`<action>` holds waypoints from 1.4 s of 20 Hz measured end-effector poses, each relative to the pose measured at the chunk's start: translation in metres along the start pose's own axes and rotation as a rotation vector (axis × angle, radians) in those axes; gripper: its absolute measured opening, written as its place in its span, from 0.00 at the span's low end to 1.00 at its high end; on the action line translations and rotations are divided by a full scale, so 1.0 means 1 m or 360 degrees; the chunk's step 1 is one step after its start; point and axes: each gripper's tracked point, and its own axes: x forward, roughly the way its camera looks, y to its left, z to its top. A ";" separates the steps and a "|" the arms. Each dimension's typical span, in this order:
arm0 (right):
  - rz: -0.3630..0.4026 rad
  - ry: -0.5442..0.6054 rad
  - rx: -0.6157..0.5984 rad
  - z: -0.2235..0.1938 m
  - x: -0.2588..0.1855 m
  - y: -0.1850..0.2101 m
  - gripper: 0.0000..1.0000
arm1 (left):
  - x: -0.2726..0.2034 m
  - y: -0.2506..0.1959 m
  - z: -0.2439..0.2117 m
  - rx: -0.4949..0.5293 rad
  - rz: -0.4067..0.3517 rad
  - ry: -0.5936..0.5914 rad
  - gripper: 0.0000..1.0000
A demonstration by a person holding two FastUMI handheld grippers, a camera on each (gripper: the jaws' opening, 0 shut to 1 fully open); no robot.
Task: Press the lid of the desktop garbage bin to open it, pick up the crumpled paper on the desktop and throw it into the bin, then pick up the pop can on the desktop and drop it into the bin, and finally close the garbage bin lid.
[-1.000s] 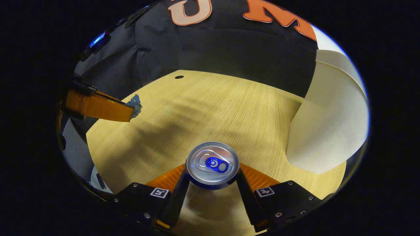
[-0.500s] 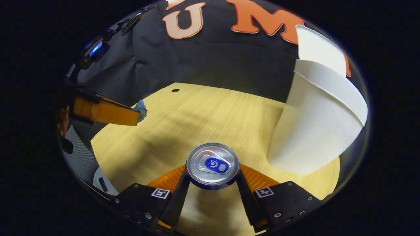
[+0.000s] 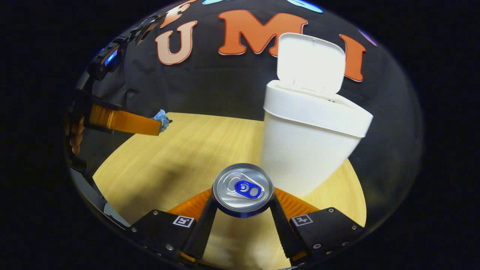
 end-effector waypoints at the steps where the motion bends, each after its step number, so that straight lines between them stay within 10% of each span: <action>1: -0.0037 -0.0006 0.0017 -0.007 0.000 0.001 0.79 | 0.006 -0.010 0.021 0.0040 -0.0020 -0.0031 0.15; 16: -0.0369 0.0034 0.0268 -0.042 0.003 0.011 0.79 | 0.052 -0.119 0.157 0.0308 -0.0340 -0.0498 0.15; 28: -0.0488 0.0083 0.0381 -0.040 -0.001 0.010 0.79 | 0.101 -0.172 0.165 0.0356 -0.0440 -0.0497 0.14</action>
